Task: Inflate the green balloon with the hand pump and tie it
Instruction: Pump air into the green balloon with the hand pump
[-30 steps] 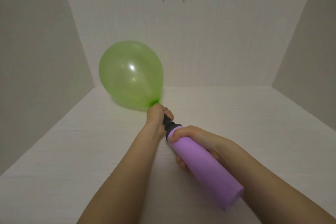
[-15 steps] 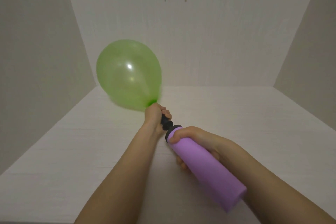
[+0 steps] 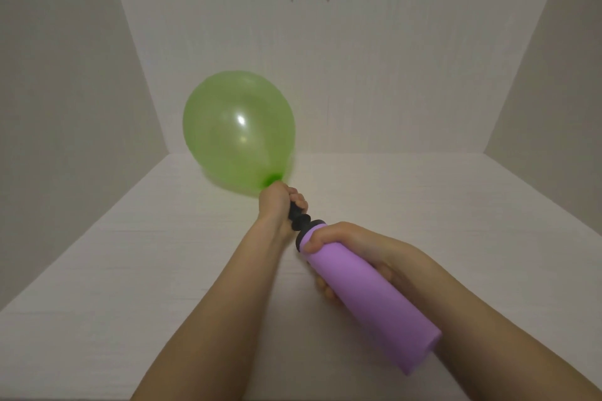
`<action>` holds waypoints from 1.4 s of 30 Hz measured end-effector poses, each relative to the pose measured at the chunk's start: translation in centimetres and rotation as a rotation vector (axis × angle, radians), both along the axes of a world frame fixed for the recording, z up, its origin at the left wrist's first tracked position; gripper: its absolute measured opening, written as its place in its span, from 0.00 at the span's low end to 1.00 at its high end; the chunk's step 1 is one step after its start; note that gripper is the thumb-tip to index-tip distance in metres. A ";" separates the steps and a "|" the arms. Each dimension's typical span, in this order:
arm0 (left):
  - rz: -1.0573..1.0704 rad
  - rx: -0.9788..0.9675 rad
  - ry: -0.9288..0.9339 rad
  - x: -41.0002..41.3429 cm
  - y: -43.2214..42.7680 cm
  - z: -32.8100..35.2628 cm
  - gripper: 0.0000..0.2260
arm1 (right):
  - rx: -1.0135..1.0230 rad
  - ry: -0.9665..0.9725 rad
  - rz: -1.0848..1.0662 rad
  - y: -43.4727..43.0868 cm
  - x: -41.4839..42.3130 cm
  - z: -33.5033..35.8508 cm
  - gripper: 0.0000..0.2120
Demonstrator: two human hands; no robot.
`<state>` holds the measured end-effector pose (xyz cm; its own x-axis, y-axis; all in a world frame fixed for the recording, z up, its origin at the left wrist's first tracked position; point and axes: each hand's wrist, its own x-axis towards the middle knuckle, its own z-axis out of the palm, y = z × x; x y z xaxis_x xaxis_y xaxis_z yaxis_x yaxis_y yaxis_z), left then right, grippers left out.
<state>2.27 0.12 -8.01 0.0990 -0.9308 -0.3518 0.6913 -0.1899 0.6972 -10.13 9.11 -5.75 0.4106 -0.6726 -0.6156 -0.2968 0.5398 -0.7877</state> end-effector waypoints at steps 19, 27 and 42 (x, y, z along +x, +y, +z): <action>-0.064 -0.003 -0.012 -0.6 0.0 -0.1 0.15 | -0.028 -0.039 -0.029 -0.3 0.3 -0.5 0.15; -0.059 -0.017 -0.030 -0.7 0.1 -0.2 0.14 | -0.010 -0.028 -0.030 -0.5 0.5 -0.6 0.16; -0.059 -0.021 -0.054 -0.7 0.0 0.1 0.14 | -0.023 -0.042 -0.037 -0.7 0.6 -0.6 0.16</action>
<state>1.53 0.16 -7.91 0.0626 -0.9428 -0.3274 0.6404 -0.2136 0.7377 -9.55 8.41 -6.32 0.4105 -0.7015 -0.5826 -0.2430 0.5316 -0.8114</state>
